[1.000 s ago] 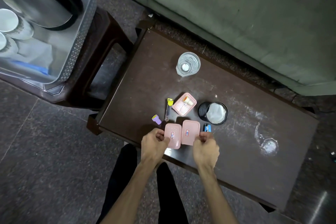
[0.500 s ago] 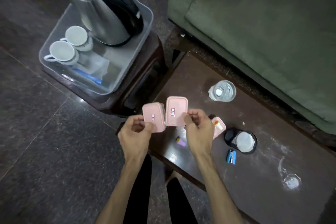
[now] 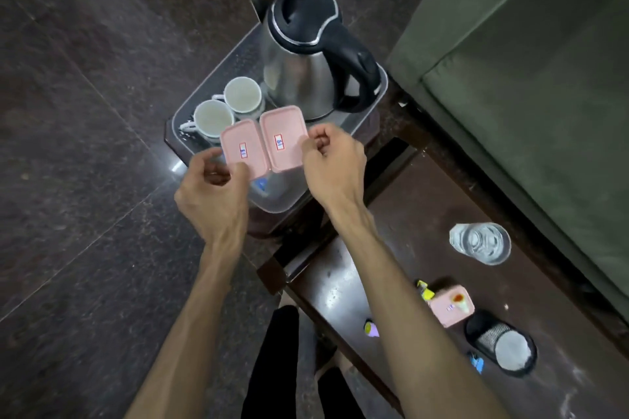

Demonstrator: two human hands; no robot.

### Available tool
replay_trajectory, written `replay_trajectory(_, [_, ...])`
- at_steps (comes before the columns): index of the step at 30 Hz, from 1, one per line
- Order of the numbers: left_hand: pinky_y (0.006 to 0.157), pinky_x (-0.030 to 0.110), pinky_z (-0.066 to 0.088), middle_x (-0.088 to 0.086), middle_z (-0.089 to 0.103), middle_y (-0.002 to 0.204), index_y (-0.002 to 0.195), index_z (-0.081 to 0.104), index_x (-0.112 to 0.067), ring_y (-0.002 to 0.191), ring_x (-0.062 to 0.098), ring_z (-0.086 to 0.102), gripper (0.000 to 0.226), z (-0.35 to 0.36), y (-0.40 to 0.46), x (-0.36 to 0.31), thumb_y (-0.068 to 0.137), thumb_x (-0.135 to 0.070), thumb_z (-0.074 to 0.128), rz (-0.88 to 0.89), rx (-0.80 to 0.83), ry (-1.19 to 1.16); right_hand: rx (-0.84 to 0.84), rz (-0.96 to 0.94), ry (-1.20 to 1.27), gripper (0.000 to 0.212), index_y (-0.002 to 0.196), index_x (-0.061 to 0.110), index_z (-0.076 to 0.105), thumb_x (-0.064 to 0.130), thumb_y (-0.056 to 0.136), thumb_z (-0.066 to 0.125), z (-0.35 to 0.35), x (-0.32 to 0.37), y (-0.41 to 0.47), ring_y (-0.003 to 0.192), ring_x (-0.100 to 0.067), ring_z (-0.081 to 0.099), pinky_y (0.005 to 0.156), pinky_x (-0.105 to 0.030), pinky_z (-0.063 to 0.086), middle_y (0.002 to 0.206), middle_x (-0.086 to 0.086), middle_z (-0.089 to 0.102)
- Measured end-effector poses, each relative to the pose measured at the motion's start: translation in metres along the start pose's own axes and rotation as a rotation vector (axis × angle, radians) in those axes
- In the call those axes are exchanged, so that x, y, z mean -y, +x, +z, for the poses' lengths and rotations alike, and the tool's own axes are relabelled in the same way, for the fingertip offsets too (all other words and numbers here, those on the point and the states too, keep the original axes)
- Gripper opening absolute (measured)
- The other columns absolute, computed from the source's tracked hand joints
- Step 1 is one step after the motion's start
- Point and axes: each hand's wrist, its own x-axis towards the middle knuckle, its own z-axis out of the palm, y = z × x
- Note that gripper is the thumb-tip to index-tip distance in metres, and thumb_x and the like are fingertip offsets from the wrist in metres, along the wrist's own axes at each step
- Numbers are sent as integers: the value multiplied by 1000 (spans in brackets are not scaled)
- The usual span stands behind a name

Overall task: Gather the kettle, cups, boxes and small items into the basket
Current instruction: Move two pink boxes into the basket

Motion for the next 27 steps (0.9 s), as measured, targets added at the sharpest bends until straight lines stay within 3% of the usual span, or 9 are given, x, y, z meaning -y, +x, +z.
replay_trajectory(3, [79,31,57,-7,70,74,104,75,-20,70,17,69,34,7,13,-2,71,-25,70,12,-13,76,58,-35,-121,12,94,20,72,20,89,62,13,10,20,90,-27,70,82,-35,52,85,4,74])
replay_trajectory(5, [80,36,54,-4,71,76,111,70,-21,77,26,70,39,12,12,1,72,-24,69,6,59,187,98,-44,-251,15,98,16,72,18,89,60,18,6,29,99,-34,69,82,-37,50,97,-5,76])
replay_trajectory(7, [82,42,50,8,75,81,118,64,-20,83,37,70,44,17,3,7,74,-25,66,47,170,396,145,-38,-405,22,105,11,73,17,88,60,19,-3,32,105,-40,67,86,-39,51,109,-13,75])
replay_trajectory(11, [86,44,30,21,74,85,128,59,-15,93,36,64,55,25,-20,12,75,-30,66,192,364,837,201,-119,-635,24,107,12,73,17,86,62,21,-16,32,110,-36,67,99,-41,40,110,-12,76])
replay_trajectory(17, [88,45,28,18,75,88,94,68,-13,97,36,58,31,21,0,9,77,-39,66,292,415,967,210,-169,-731,26,102,18,77,20,81,63,22,-16,49,111,-31,60,101,-43,29,102,-7,77])
replay_trajectory(23, [93,46,31,17,74,96,94,70,-8,101,35,53,29,24,4,9,85,-33,59,360,431,1085,205,-249,-895,21,95,19,78,18,81,63,32,-24,48,110,-28,57,102,-44,32,99,-5,77])
replay_trajectory(27, [98,47,32,19,68,116,117,65,-5,112,37,52,46,25,6,5,83,-36,63,315,461,1034,139,-274,-777,32,115,20,76,19,85,64,29,-31,46,117,-27,55,101,-41,30,115,-2,73])
